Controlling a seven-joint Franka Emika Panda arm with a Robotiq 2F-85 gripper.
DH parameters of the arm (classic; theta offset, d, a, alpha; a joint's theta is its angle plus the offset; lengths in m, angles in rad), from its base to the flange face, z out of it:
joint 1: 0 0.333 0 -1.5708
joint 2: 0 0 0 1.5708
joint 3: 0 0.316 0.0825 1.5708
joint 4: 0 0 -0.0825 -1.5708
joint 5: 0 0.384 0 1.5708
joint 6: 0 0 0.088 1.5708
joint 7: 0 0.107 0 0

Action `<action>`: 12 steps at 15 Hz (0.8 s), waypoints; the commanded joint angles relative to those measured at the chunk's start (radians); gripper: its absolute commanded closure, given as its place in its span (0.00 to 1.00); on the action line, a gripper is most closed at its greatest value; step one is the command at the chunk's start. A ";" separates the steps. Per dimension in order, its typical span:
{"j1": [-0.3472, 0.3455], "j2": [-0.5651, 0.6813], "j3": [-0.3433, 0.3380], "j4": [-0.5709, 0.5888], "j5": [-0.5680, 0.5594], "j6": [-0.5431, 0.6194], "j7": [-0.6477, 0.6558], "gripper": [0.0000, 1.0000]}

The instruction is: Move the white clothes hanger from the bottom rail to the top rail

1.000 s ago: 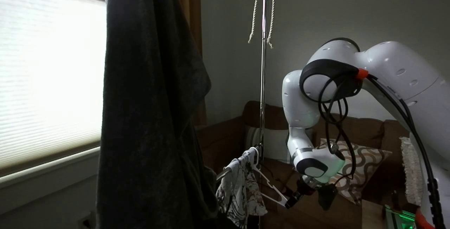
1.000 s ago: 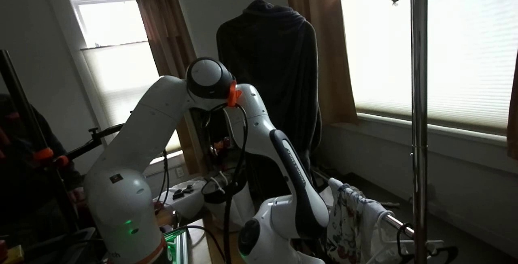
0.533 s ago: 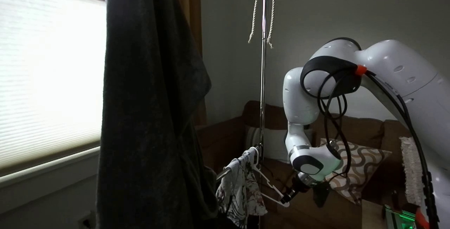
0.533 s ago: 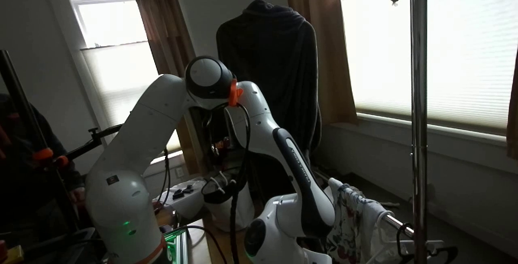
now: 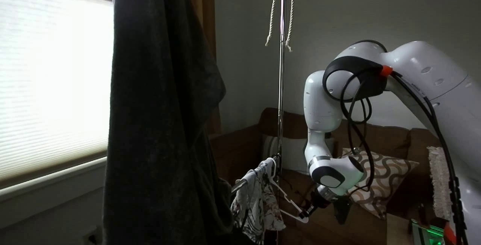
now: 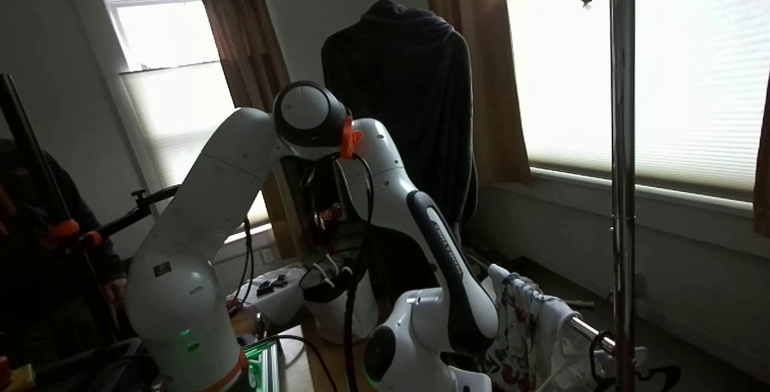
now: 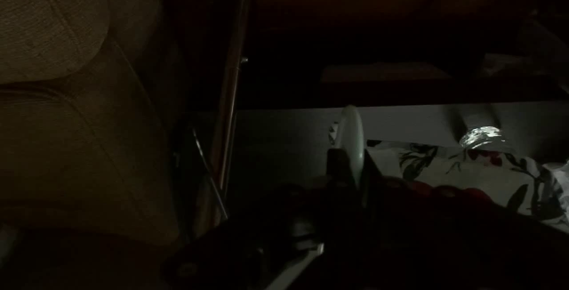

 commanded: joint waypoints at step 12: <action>0.333 -0.301 -0.404 -0.355 0.044 -0.028 -0.210 0.98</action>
